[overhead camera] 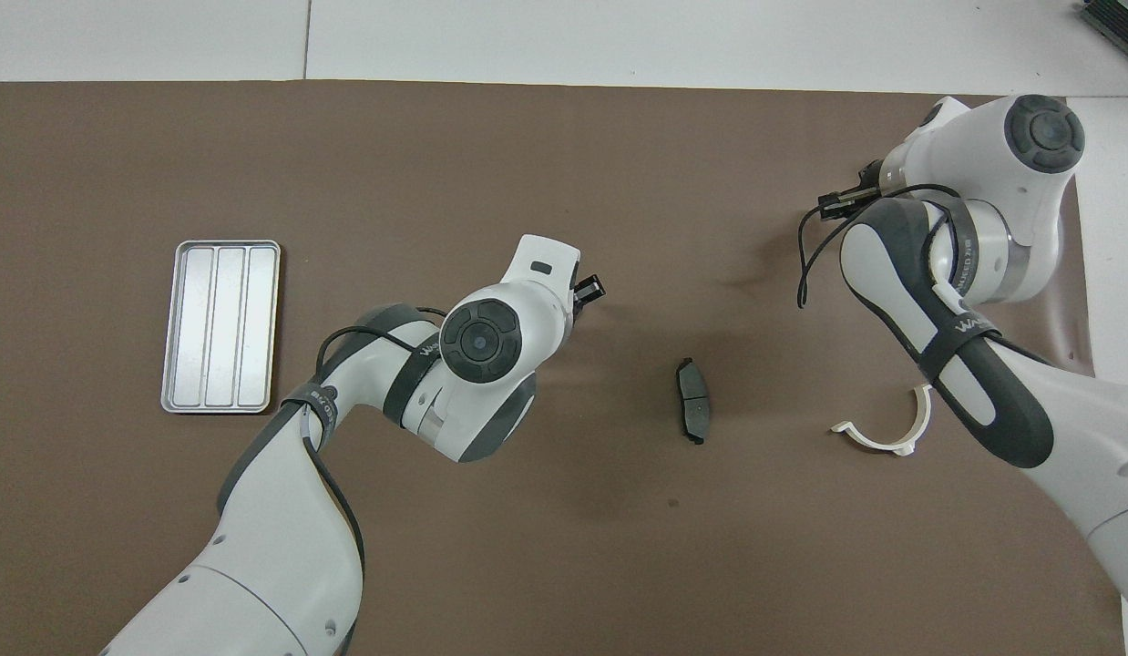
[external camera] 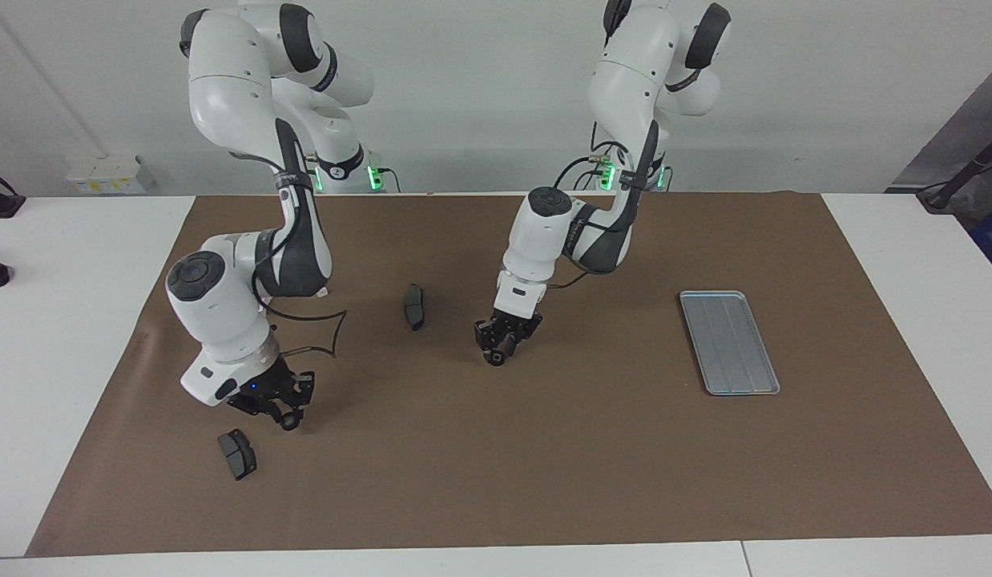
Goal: Place bearing gear from tray to pile
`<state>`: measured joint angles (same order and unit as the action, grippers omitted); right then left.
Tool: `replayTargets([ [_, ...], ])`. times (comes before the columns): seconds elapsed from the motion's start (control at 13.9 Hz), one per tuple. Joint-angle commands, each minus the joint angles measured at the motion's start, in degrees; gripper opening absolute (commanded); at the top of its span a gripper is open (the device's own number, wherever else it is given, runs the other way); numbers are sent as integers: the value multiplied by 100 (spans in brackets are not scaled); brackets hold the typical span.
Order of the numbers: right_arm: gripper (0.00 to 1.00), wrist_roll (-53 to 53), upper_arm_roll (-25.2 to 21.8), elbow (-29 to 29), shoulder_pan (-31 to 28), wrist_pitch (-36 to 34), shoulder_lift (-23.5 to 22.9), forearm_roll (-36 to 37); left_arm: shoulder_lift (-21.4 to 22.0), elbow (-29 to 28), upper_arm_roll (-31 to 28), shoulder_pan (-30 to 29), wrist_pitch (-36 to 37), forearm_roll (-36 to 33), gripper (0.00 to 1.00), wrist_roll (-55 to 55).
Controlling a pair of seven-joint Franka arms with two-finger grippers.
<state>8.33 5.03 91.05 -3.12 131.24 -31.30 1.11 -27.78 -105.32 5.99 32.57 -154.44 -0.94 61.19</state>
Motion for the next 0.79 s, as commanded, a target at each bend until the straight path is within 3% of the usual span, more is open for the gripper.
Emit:
replayTargets([
  [0.0, 0, -33, 104, 114, -31, -133, 80, -207, 27, 107, -36, 39, 194, 42, 100, 25],
  [0.22, 0, -507, 113, 167, 31, -870, 203, -260, 167, 432, -98, -22, 1150, -2, 100, 25],
  [0.43, 0, -692, 113, 298, 40, -1136, 299, -269, 737, 319, -98, -504, 1617, -11, 100, -194],
  [0.72, 0, -1201, 121, 659, 268, -1127, 457, -269, 1344, 310, -89, -1181, 2644, -11, 100, -1675],
])
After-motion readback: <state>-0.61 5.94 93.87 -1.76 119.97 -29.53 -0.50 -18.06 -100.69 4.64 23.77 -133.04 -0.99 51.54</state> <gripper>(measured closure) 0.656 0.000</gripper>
